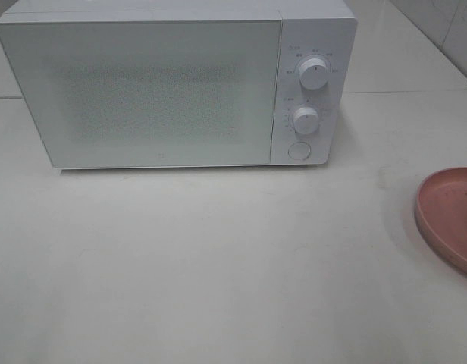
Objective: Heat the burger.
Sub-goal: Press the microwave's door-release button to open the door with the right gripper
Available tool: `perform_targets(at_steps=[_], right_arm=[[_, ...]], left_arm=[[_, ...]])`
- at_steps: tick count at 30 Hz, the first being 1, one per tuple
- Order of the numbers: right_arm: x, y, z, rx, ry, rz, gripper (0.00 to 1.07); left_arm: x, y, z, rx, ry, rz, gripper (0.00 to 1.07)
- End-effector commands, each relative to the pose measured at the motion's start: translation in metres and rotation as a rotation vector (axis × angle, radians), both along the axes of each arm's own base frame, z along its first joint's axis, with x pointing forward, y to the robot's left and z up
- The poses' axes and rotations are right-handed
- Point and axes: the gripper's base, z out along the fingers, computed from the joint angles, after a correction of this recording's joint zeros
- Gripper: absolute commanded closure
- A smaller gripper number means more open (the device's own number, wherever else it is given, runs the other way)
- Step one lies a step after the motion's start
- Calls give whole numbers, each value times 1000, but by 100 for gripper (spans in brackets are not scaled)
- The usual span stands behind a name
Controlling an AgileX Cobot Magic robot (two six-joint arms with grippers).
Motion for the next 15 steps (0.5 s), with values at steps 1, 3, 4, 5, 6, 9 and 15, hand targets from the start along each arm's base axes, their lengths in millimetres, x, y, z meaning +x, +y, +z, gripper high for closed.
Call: perform_targets(at_steps=[1,3,4,5,6,9,15], right_arm=[[16,1,0,-1,-29,-3,32],[24,2,-2,-2,-21,-2,32],[24,2,-2,-2,-21,-2,32],[28,2,-3,-2,-20,-2,32],[35,3,-4,-2,-18,-2,32],[44,4,-8,-3,-3,-2,32],[61,5,-13,-2,-12,-1,32]], left_arm=[[-3,-1,0,-10,-28,-1,7],[-3,-1,0,-10,-28,-1,7],[-3,-1,0,-10,-28,-1,7],[-3,-1,0,-10,-28,-1,7],[-3,-1,0,-10,-28,-1,7],[-3,-1,0,-10,-28,-1,7],[-3,-1,0,-10,-28,-1,7]])
